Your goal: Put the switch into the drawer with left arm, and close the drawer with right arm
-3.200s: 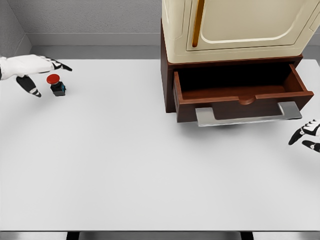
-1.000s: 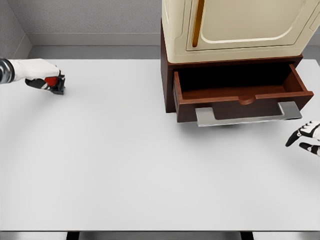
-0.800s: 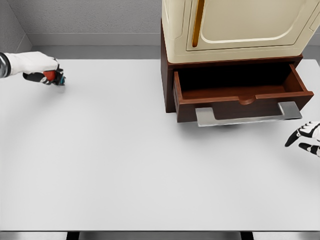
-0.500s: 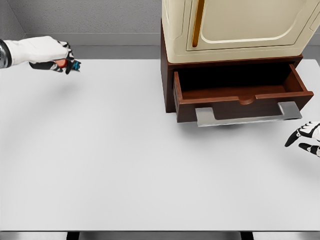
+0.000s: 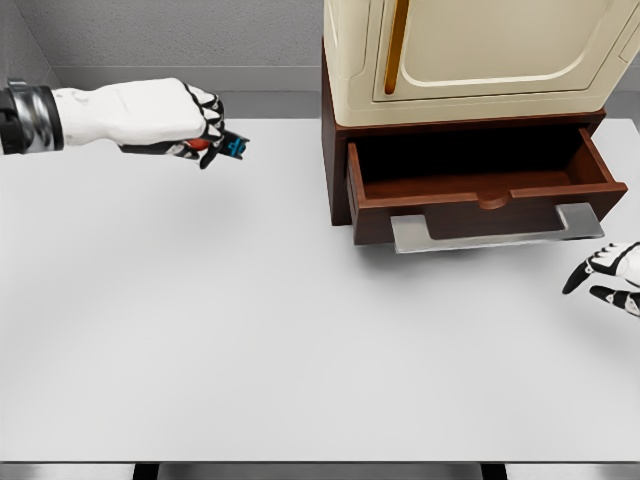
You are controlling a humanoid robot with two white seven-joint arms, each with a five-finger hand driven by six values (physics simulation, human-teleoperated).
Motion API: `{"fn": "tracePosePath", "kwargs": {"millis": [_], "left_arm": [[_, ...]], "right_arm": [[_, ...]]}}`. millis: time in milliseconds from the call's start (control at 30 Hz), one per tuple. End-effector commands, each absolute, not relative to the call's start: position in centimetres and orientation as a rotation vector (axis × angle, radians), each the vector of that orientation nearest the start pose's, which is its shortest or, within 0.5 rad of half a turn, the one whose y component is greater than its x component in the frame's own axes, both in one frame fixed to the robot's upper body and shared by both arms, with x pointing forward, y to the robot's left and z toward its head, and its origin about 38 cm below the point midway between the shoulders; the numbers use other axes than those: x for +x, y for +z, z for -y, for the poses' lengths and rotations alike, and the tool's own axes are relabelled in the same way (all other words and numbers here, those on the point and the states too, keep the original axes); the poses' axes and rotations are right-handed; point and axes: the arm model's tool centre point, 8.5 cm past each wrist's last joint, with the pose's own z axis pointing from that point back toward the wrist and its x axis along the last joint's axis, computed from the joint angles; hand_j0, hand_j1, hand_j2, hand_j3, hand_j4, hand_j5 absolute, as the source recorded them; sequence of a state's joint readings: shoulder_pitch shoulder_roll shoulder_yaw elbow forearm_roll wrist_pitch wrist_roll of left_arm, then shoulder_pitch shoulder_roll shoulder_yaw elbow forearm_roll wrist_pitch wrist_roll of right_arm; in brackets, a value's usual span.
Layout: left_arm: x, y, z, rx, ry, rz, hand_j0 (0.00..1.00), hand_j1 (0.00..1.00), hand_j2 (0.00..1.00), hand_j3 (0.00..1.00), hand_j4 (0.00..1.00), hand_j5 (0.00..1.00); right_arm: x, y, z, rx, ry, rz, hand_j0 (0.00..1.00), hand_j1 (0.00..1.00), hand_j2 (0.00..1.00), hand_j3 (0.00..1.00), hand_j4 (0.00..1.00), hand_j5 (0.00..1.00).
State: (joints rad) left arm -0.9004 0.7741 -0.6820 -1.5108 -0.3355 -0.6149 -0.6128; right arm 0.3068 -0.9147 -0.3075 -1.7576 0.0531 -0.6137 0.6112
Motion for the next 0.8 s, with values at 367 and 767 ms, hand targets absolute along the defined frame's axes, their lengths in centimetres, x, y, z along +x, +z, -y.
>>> {"fn": "tracePosePath", "kwargs": {"millis": [367,767], "left_arm": [[40.8,33.2,-17.8,-0.313,2.579,-2.028,0.26,0.26,0.26,0.26,0.26,0.26],[40.8,34.2,-8.0,-0.114,2.421,-2.006,0.26,0.26,0.26,0.26,0.26,0.26]], "right_arm": [[28.3,21.7,42.7,-0.326,1.626,1.481,0.51,0.51,0.51,0.51,0.51,0.51],[28.4,21.8,42.7,-0.328,1.627,1.483,0.51,0.51,0.51,0.51,0.51,0.51]]}}
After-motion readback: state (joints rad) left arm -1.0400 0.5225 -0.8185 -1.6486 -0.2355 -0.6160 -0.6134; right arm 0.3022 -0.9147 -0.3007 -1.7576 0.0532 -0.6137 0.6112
